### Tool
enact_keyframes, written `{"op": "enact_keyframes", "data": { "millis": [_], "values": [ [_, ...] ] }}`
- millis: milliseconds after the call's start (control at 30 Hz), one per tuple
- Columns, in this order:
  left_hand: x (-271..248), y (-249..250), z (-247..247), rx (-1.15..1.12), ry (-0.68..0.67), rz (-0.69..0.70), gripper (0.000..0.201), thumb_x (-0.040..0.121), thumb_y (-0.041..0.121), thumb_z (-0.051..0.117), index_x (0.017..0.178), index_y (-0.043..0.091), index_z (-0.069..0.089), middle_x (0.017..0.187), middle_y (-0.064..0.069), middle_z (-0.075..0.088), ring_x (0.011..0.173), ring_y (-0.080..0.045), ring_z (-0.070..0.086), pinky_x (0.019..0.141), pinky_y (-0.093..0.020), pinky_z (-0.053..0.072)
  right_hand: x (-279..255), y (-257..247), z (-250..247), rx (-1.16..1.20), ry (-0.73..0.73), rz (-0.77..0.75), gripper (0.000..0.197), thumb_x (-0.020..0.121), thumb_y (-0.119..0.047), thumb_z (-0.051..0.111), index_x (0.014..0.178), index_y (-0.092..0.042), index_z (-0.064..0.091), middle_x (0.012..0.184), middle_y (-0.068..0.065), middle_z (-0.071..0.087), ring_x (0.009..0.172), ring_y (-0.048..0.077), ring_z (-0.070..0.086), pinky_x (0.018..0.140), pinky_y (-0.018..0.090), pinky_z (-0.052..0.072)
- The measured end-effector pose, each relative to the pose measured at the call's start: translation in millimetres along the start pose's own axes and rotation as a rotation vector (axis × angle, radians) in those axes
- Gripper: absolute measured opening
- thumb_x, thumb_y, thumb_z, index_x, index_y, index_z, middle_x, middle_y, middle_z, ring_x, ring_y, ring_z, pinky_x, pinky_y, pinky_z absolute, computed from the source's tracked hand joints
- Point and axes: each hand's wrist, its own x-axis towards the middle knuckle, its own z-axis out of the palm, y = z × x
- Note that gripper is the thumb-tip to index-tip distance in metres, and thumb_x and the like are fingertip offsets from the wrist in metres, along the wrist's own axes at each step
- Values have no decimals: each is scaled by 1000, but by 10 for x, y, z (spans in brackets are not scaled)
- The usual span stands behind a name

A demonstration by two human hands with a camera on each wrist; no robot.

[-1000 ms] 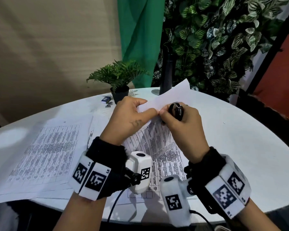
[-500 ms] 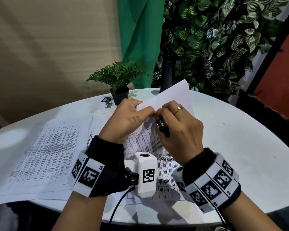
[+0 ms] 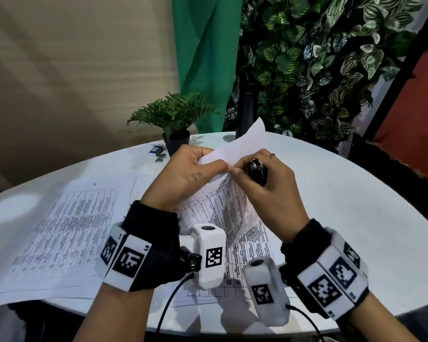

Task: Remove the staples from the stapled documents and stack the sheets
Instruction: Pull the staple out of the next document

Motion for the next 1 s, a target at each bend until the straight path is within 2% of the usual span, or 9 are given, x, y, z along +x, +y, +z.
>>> {"op": "enact_keyframes", "data": {
  "millis": [133,267,367,467,733,800,900,967,1000],
  "values": [
    [23,-5,-32,90,30,42,32,71,32,67,79,0,69,82,-29,66,67,-22,57,69,-35,44,-4,-20,-125,92,-139,120,9,75,-26,61,69,-20,62,73,0,61,73,18,58,72,38,47],
    [6,46,-75,181,33,66,24,73,28,73,75,5,70,75,-17,70,64,-19,59,63,-29,44,-81,75,-312,-380,-252,186,26,79,-23,62,58,-19,48,63,-3,52,67,21,50,57,33,38],
    [11,65,-118,258,67,103,12,80,19,72,71,11,71,67,-7,67,59,-12,55,58,-23,40,-146,127,-398,-602,-306,302,19,77,-23,60,62,-14,51,69,-1,56,71,25,52,52,29,32],
    [42,77,-141,310,58,140,14,79,17,72,66,19,69,60,7,63,56,-6,55,57,-20,41,-204,160,-397,-687,-324,367,16,80,-23,56,69,-13,52,73,0,55,74,28,50,56,30,33],
    [91,60,-202,334,-17,184,21,78,15,74,60,23,68,57,15,61,54,-1,56,55,-16,43,-203,310,-492,-661,-323,411,16,84,-25,56,77,-11,61,81,3,61,81,28,54,61,32,38],
    [84,53,-217,311,-23,185,15,74,19,78,62,21,69,59,11,62,56,-5,57,55,-19,44,-164,395,-541,-563,-231,391,14,84,-27,60,78,-15,58,84,2,58,81,26,52,62,33,38],
    [76,50,-240,273,-44,192,8,71,20,76,66,18,71,64,7,66,59,-8,59,57,-20,46,-78,454,-593,-221,-83,395,29,82,-27,68,103,-21,50,107,0,50,91,22,53,75,30,45],
    [78,51,-262,264,-57,205,11,76,12,76,70,20,71,66,8,67,60,-7,61,57,-18,48,-23,442,-601,75,-83,472,41,83,-18,69,116,-22,46,113,-2,49,84,20,59,60,16,44],
    [85,49,-272,263,-64,213,12,77,11,75,70,20,71,66,10,67,60,-6,61,57,-17,48,-6,430,-602,192,-109,511,38,83,-14,68,115,-20,50,105,-1,54,73,16,61,52,16,39]
  ]
}}
